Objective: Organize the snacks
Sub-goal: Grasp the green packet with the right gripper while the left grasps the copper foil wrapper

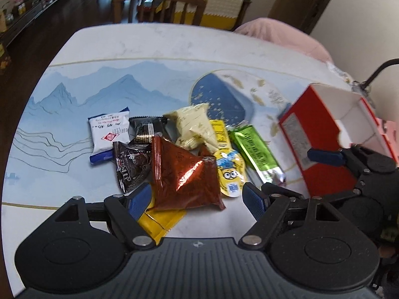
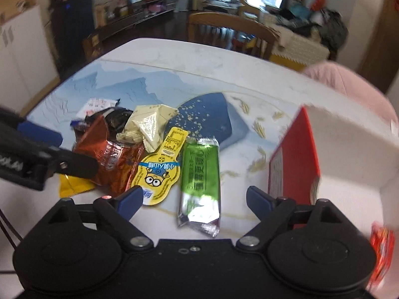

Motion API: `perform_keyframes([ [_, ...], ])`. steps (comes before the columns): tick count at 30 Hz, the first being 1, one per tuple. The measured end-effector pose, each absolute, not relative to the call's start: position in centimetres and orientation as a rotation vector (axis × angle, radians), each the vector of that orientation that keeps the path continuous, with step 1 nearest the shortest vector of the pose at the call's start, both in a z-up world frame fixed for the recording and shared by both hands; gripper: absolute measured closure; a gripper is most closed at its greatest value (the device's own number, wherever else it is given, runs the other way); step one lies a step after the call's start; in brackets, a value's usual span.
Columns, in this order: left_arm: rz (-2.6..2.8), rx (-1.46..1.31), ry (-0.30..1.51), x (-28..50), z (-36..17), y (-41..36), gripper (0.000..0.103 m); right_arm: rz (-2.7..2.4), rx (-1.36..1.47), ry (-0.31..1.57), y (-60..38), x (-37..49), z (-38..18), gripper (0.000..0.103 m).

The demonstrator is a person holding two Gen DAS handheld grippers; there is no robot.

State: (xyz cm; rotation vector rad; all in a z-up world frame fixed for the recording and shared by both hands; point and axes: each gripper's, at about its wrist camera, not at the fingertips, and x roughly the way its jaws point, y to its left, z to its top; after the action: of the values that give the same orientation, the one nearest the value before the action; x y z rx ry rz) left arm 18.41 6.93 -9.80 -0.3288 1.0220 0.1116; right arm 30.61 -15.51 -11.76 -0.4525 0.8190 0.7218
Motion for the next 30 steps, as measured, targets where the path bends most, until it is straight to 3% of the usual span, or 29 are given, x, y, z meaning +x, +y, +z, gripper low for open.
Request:
perform_keyframes([
  [17,0.168,-0.312,1.119,21.7,-12.4,6.7,0.025,0.682,-0.404,0.906,-14.0,34.6,-14.9,0.036],
  [21,0.171,-0.322,1.126,21.7,-12.5,7.0,0.036,0.685,-0.384,0.908,-14.0,34.6,-14.9,0.041],
  [26,0.168,-0.353,1.117,21.2,-12.5,7.5,0.047,0.686,-0.391,0.894,-13.9,34.0,-14.6,0.061],
  [30,0.161,-0.391,1.104,20.6,-12.3,7.8,0.054,0.675,-0.393,0.888,-14.1,33.7,-14.5,0.061],
])
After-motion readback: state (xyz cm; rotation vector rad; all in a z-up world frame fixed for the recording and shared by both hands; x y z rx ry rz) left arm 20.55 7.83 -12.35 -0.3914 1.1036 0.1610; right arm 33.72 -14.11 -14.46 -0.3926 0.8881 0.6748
